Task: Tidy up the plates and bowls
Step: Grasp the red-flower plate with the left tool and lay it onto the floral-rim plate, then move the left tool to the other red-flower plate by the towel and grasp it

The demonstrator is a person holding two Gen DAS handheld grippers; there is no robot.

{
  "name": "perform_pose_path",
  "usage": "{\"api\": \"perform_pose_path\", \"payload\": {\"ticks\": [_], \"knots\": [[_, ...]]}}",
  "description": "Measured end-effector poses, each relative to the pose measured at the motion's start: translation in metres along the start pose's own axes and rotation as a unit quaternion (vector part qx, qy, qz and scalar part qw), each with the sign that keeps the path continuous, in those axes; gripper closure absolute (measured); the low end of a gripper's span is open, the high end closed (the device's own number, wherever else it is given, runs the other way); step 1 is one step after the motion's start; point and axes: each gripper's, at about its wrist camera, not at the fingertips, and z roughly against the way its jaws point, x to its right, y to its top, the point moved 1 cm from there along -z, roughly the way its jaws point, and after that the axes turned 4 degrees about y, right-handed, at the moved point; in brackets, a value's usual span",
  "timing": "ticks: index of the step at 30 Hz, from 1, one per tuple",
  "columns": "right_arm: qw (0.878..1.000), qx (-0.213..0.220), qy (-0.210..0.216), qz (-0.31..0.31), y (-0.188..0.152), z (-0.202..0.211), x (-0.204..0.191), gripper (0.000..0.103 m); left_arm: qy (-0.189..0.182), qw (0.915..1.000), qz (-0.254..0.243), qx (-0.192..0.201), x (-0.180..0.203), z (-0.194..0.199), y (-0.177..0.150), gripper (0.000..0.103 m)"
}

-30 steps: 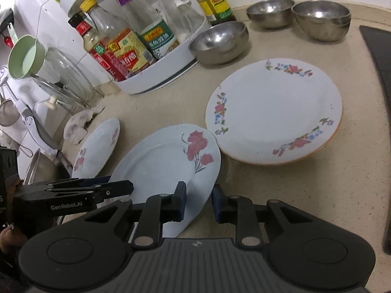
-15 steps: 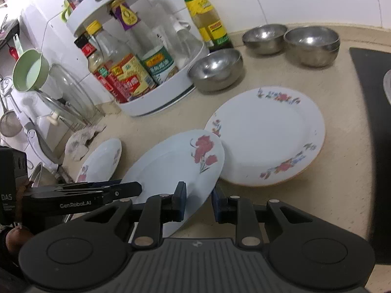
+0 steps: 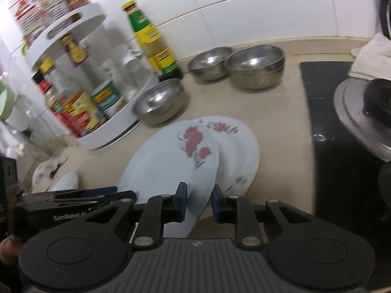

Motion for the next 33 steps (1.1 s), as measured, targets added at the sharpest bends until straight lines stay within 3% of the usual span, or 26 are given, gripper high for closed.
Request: {"api": "perform_pose_path", "payload": {"ticks": [8, 13, 15, 19, 22, 33], "knots": [[0.999, 0.021, -0.026, -0.001, 0.022, -0.015, 0.018, 0.081, -0.002, 0.9999, -0.007, 0.01, 0.011, -0.025, 0.021, 0.046], [0.998, 0.016, -0.059, -0.005, 0.021, -0.015, 0.034, 0.079, -0.018, 0.9996, -0.021, 0.002, 0.025, -0.038, 0.025, 0.048], [0.997, 0.009, -0.073, -0.003, 0.018, -0.013, 0.039, 0.078, -0.006, 0.9992, -0.039, 0.006, 0.032, -0.039, 0.026, 0.046], [0.99, 0.021, -0.122, 0.066, 0.015, -0.008, 0.029, 0.076, 0.001, 0.9986, -0.052, 0.01, 0.033, -0.04, 0.03, 0.047], [0.979, 0.049, -0.156, 0.121, 0.018, 0.0, 0.014, 0.076, 0.032, 0.9974, -0.061, 0.021, 0.032, -0.037, 0.034, 0.045], [0.982, 0.055, -0.086, 0.158, 0.029, 0.001, -0.049, 0.074, 0.089, 0.9947, -0.03, 0.041, 0.016, -0.007, 0.035, 0.028]]}}
